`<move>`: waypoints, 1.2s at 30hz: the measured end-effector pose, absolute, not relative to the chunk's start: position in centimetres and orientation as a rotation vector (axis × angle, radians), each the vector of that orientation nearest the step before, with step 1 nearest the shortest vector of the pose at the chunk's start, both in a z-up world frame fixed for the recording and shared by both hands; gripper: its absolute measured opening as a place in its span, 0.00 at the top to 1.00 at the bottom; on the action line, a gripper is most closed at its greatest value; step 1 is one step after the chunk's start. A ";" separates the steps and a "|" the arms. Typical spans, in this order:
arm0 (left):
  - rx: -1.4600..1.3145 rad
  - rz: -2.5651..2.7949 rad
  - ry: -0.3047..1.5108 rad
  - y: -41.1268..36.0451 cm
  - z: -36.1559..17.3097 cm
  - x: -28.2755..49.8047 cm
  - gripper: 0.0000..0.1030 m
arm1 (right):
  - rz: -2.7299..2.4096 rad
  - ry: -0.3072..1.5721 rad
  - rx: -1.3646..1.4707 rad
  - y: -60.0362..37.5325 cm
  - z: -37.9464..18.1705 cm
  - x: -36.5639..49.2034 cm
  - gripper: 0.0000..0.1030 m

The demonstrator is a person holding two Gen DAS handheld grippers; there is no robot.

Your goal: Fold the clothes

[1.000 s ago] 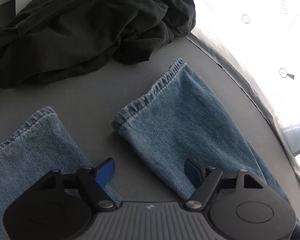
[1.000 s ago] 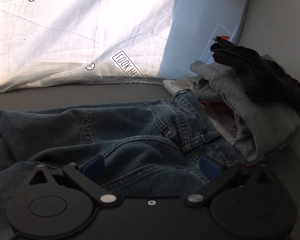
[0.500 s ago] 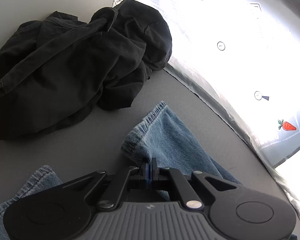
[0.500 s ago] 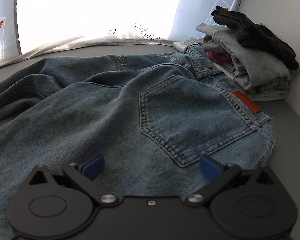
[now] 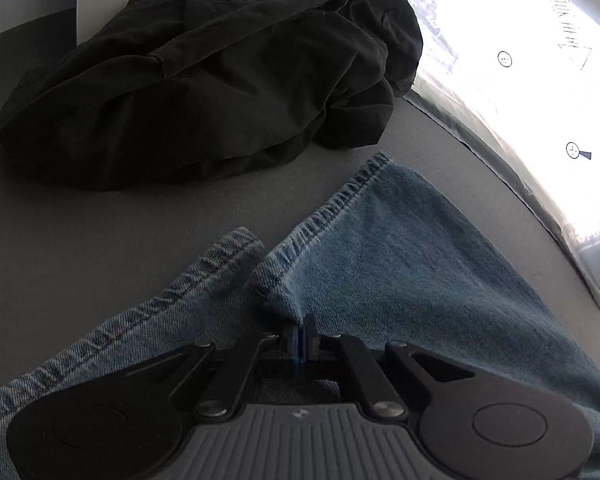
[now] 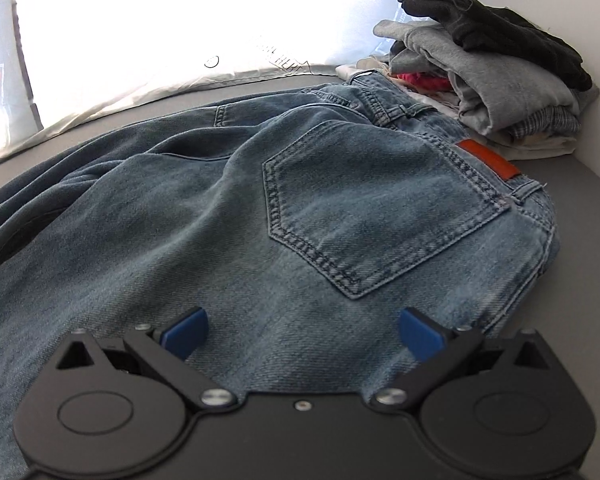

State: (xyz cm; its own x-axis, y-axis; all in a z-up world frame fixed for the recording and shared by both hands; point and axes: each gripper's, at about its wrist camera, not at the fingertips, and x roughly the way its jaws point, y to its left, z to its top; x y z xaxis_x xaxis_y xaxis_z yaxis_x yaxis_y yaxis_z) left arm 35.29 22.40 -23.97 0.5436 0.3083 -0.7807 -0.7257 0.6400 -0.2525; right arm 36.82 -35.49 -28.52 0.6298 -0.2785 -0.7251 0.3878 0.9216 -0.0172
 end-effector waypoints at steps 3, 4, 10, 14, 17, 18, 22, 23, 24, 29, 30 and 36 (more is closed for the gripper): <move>-0.586 0.666 0.766 22.0 -23.6 35.6 0.97 | -0.371 0.823 0.141 -35.7 -28.2 37.3 0.00; -0.582 0.665 0.775 22.1 -23.6 35.8 0.97 | -0.369 0.829 0.136 -35.7 -28.0 37.5 0.01; -0.592 0.678 0.788 22.3 -22.9 35.7 0.89 | -0.256 0.732 0.193 -34.9 -25.1 40.7 0.29; -0.546 0.670 0.790 22.3 -21.5 35.4 0.80 | -0.108 0.701 0.223 -32.2 -23.7 44.8 0.68; -0.475 0.639 0.800 22.7 -20.1 35.8 0.72 | -0.022 0.691 0.205 -28.9 -24.4 47.5 0.68; -0.448 0.629 0.803 23.0 -19.8 36.0 0.68 | 0.001 0.693 0.190 -27.8 -24.7 48.4 0.68; -0.355 0.572 0.814 24.7 -18.9 37.8 0.64 | -0.022 0.805 0.136 -24.8 -26.3 51.3 0.70; -0.339 0.556 0.816 25.1 -18.8 38.4 0.61 | -0.046 0.797 0.121 -24.5 -26.8 50.7 0.71; -0.325 0.536 0.819 25.6 -18.8 39.1 0.57 | -0.071 0.785 0.107 -24.1 -27.2 50.0 0.72; -0.272 0.405 0.850 27.9 -20.6 43.8 0.37 | -0.114 0.764 0.023 -23.0 -27.4 47.2 0.72; -0.246 0.384 0.859 28.2 -21.1 45.0 0.37 | -0.128 0.752 0.029 -22.9 -27.4 46.9 0.72; -0.166 0.285 0.898 29.9 -23.9 50.7 0.34 | -0.225 0.681 0.057 -22.0 -27.9 45.5 0.69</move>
State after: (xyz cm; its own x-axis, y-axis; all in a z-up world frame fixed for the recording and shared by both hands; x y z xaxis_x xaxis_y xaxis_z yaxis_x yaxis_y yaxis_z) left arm 50.73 29.86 -23.88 0.5890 0.1741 -0.7891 -0.3123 0.9497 -0.0236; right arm 45.49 -22.00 -27.87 0.7538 -0.1877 -0.6298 0.2246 0.9742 -0.0214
